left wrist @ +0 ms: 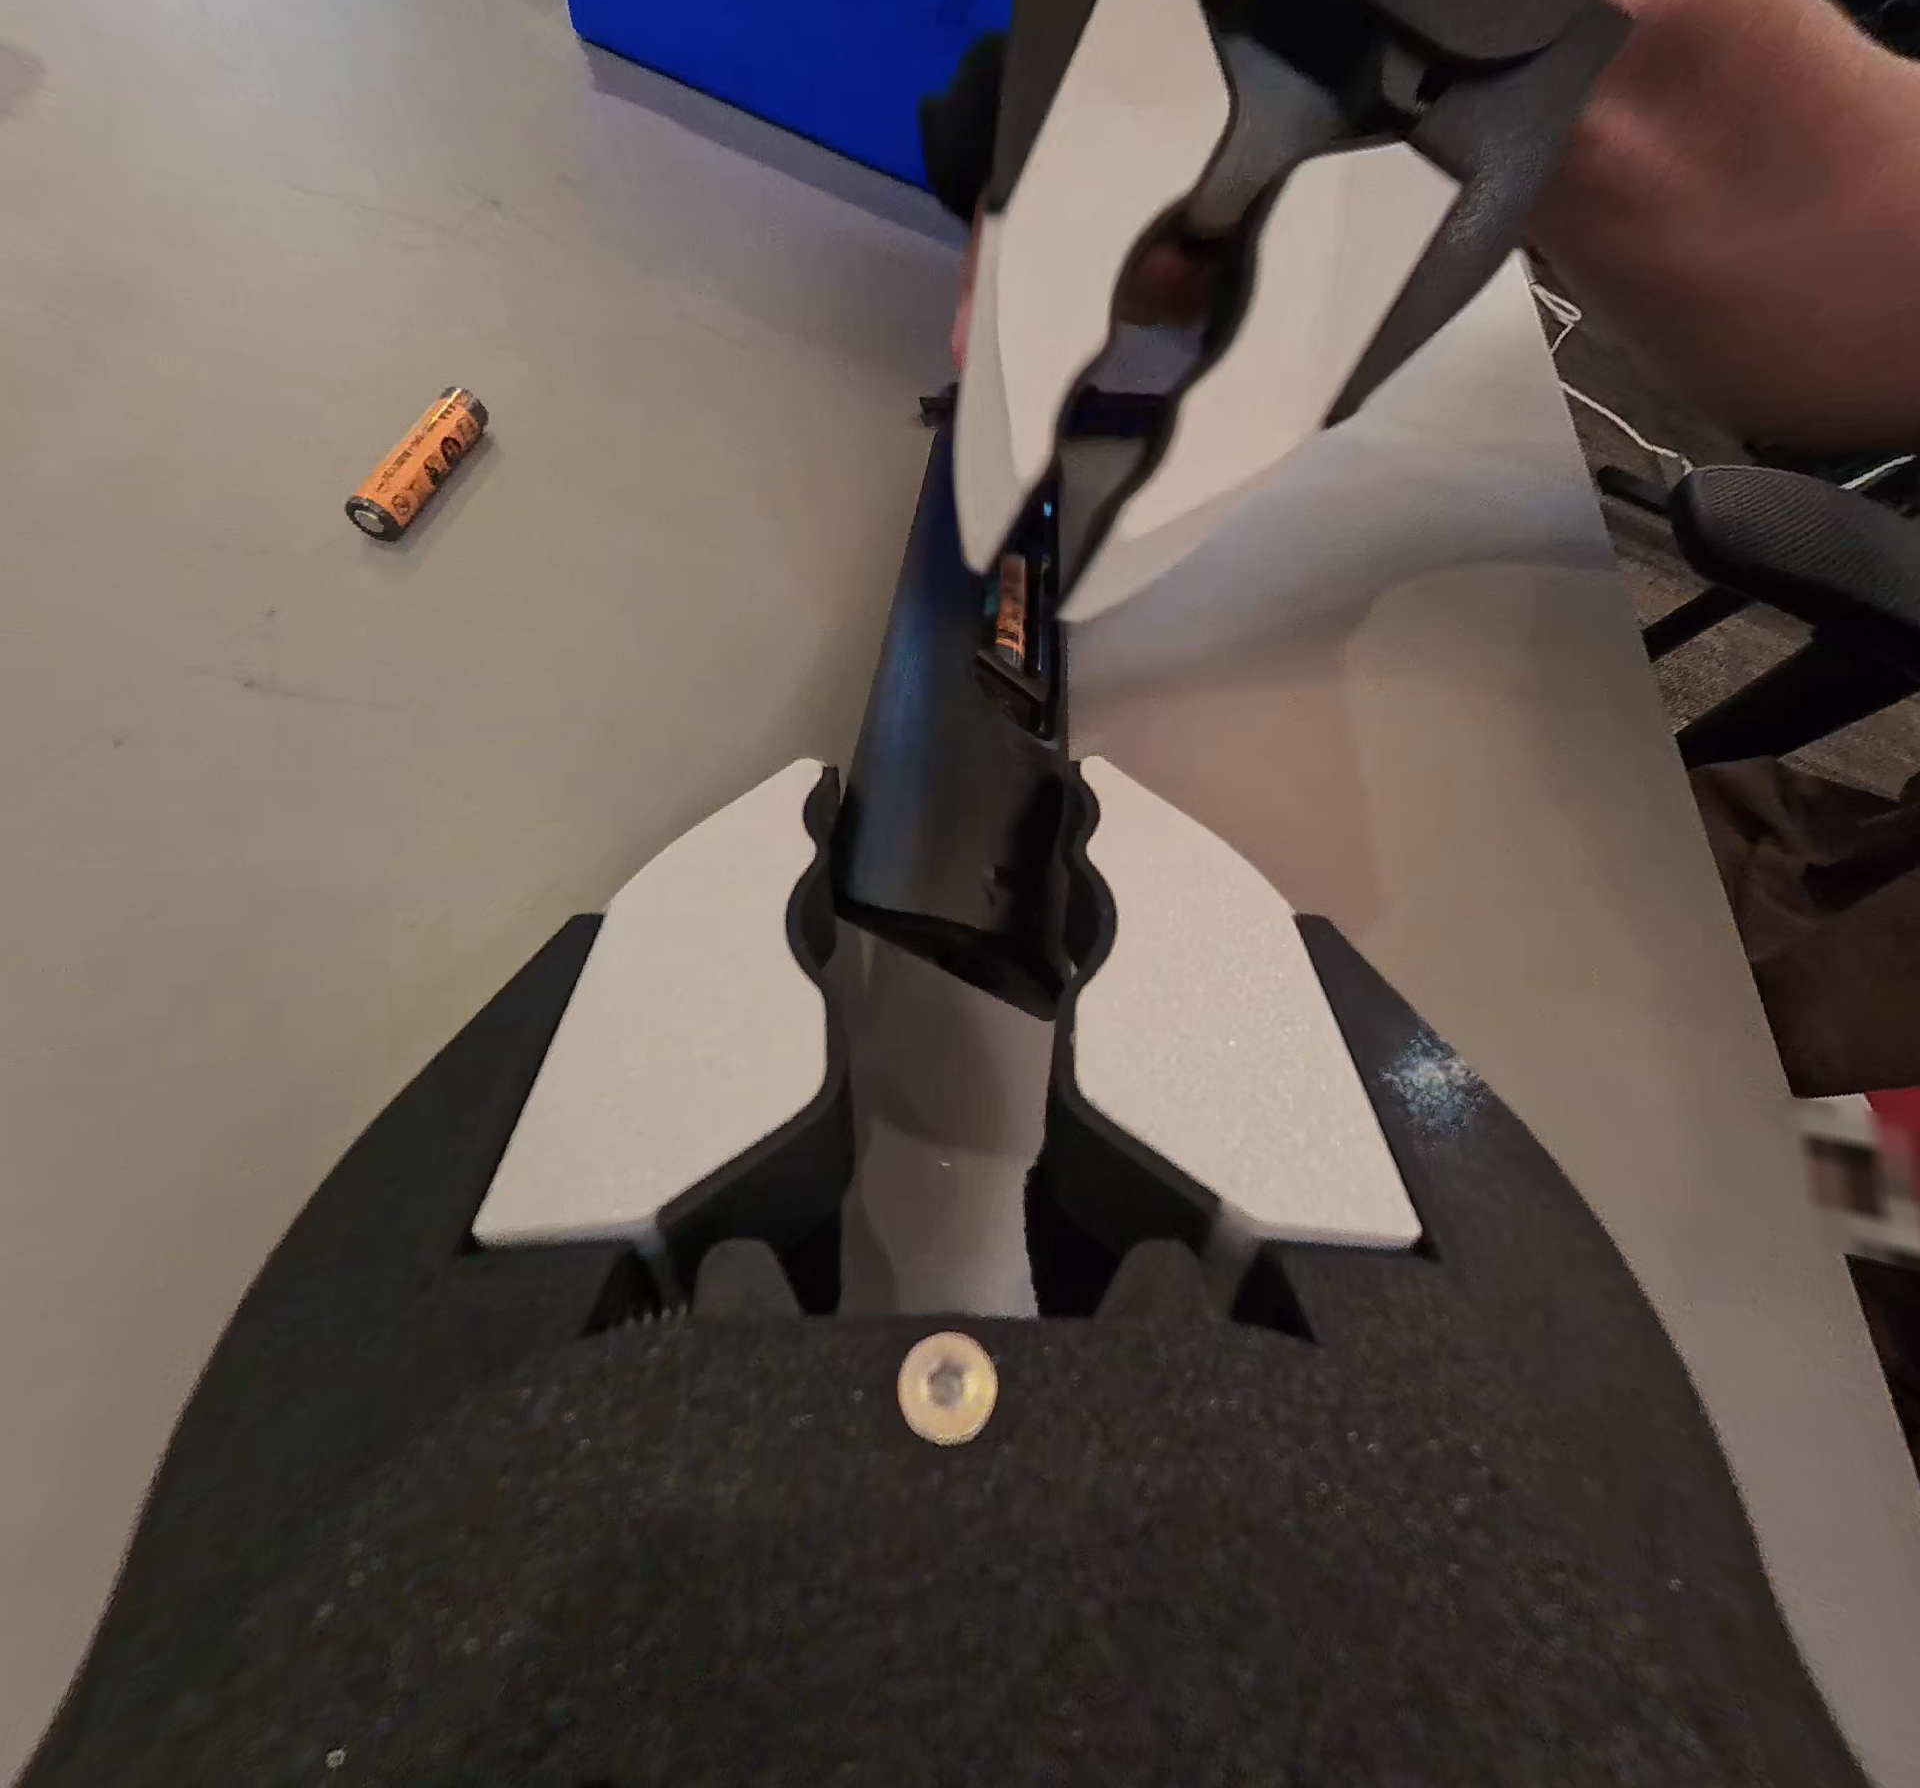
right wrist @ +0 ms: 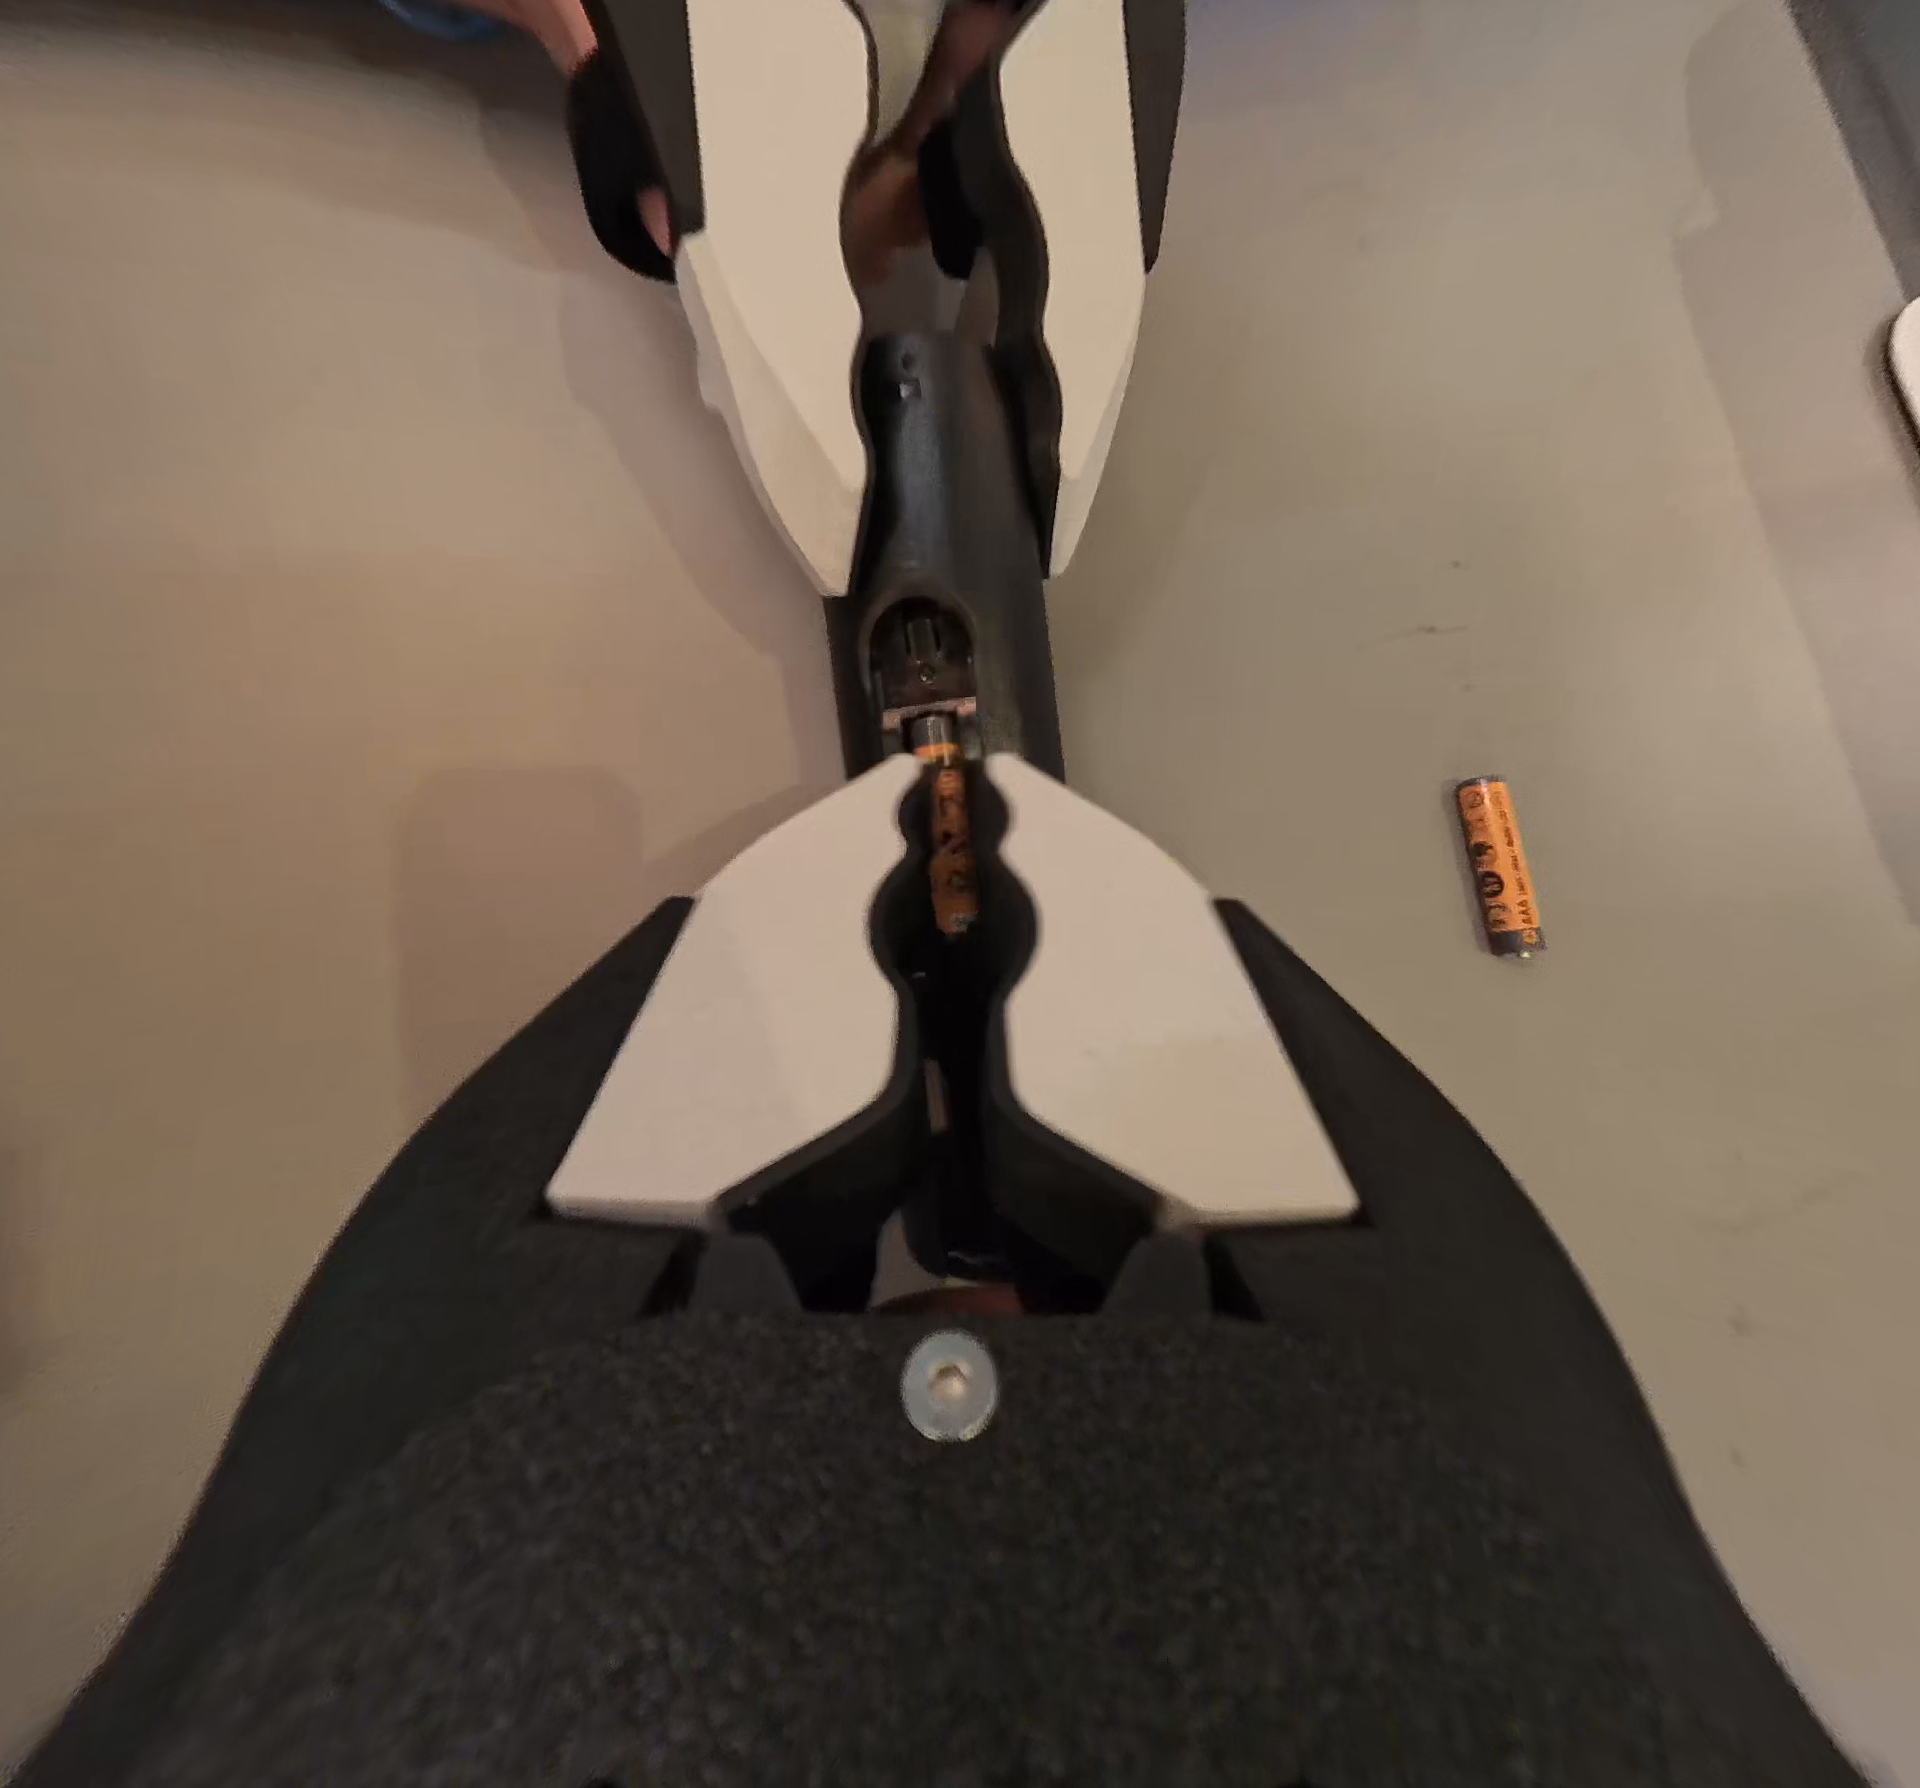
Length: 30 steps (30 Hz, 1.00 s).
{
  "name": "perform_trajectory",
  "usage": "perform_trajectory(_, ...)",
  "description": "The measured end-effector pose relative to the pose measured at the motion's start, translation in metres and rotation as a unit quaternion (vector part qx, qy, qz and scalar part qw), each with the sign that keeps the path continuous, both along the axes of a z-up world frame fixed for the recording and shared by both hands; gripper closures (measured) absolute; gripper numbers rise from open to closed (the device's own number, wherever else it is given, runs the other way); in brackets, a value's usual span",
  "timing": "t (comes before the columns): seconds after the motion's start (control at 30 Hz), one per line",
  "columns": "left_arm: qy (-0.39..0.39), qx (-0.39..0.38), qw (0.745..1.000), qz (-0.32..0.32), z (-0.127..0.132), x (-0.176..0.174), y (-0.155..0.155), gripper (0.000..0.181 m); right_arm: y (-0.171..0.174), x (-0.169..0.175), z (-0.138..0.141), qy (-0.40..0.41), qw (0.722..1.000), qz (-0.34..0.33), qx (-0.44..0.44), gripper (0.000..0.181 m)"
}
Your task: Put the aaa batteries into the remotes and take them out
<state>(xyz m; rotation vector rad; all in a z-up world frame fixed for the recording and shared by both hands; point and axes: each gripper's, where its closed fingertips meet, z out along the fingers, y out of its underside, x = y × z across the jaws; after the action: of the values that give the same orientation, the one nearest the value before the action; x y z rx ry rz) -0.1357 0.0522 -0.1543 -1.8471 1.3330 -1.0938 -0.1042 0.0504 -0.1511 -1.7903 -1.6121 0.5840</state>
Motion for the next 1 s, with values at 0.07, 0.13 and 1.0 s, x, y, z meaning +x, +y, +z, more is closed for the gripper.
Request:
perform_trajectory(0.07, 0.005, 0.003, 1.0, -0.001, -0.001, 0.0, 0.0, 0.141, 0.004, 0.005, -0.001, -0.027, 0.999, -0.01, 0.043, 0.133)
perform_trajectory(0.13, 0.01, 0.003, 1.0, -0.002, -0.003, 0.001, -0.001, 0.141, 0.007, 0.008, -0.006, -0.067, 0.991, 0.0, 0.113, 0.122)
perform_trajectory(1.0, 0.271, 0.193, 0.943, -0.006, -0.037, -0.017, 0.003, 0.133, 0.004, -0.019, -0.041, -0.141, 0.988, 0.041, -0.039, 0.133)
